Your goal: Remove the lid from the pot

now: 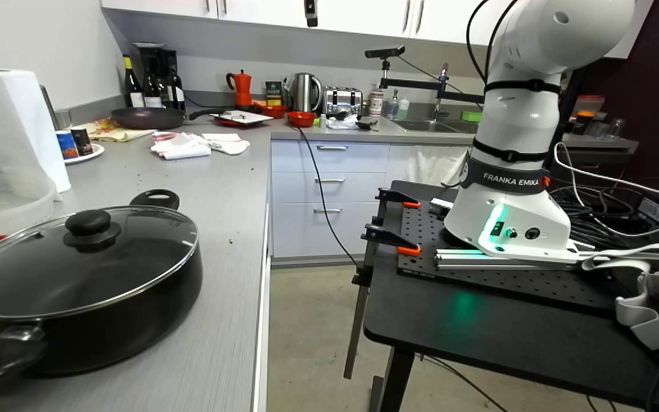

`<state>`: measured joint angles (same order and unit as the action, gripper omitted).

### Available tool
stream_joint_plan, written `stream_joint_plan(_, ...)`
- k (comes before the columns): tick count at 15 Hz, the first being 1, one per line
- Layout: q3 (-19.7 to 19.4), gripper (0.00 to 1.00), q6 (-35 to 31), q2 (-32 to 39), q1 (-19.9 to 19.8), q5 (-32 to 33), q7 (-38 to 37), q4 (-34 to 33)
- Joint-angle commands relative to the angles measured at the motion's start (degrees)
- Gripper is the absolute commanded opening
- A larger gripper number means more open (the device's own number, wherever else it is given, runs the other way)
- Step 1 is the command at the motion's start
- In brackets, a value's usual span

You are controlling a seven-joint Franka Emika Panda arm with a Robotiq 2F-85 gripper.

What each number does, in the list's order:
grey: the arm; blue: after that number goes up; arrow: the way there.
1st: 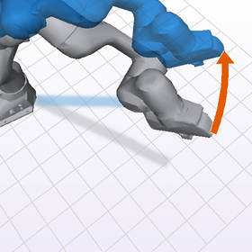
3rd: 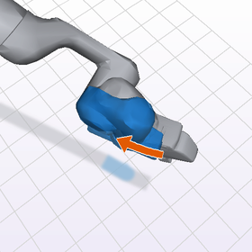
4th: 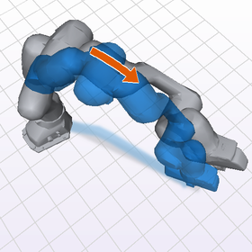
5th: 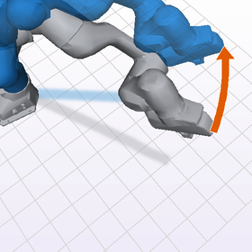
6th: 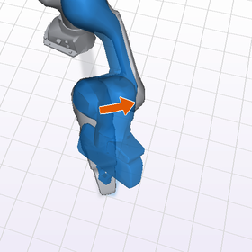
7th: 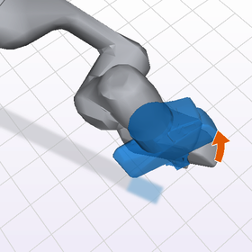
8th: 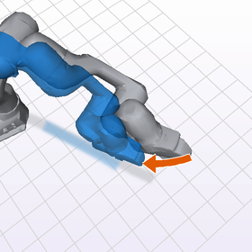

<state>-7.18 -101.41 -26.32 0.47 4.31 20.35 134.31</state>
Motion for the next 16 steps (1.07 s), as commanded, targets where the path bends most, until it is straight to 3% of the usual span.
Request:
stream_joint_plan(1, 0.19, 1.00, -3.45, 7.61, 1.51, -1.09, 3.50, -3.61)
stream_joint_plan(9, 5.20, 1.00, -11.01, 24.35, 3.75, -0.80, 8.13, -11.78)
stream_joint_plan(16, 10.90, 1.00, -11.53, 37.28, 4.24, -0.20, 8.74, -21.90)
